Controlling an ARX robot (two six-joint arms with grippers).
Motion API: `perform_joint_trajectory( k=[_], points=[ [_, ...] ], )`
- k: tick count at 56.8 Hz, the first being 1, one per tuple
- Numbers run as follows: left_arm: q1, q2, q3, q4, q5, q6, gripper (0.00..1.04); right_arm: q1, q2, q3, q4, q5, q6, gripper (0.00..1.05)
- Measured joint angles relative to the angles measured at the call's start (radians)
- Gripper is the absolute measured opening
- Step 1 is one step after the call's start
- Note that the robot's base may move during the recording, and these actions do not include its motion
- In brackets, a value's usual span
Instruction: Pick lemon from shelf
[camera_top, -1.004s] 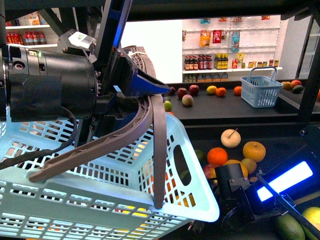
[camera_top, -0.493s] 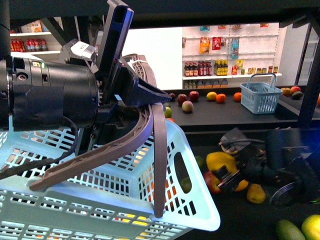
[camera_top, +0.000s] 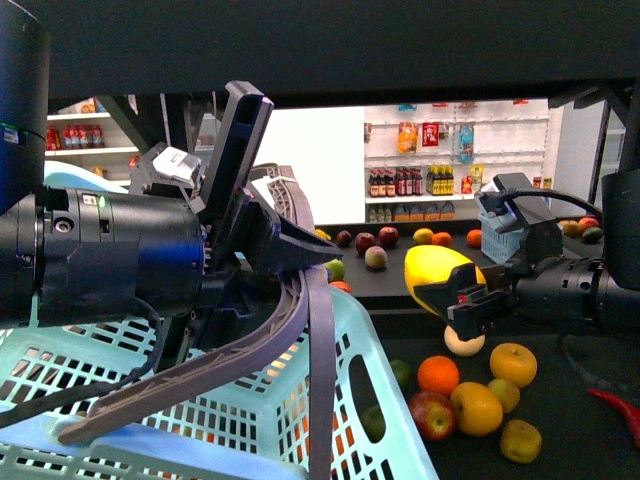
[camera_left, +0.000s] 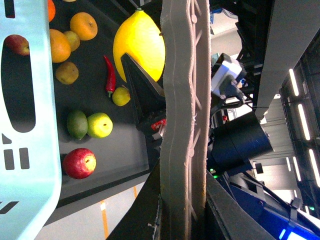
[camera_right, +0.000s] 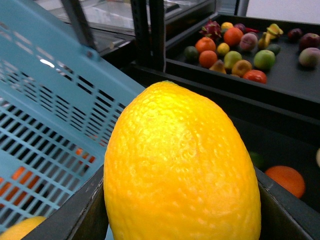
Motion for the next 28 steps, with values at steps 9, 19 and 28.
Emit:
perform_joint_trajectory(
  k=[9, 19, 28],
  points=[
    [0.0, 0.0, 0.0, 0.0, 0.0, 0.0, 0.13, 0.059, -0.036, -0.056, 0.003, -0.006, 0.043, 0.66],
    [0.0, 0.0, 0.0, 0.0, 0.001, 0.0, 0.13, 0.108, -0.037, -0.104, 0.004, -0.006, 0.057, 0.66],
    [0.0, 0.0, 0.0, 0.0, 0.0, 0.0, 0.13, 0.145, -0.037, -0.121, 0.01, -0.003, 0.062, 0.66]
  ],
)
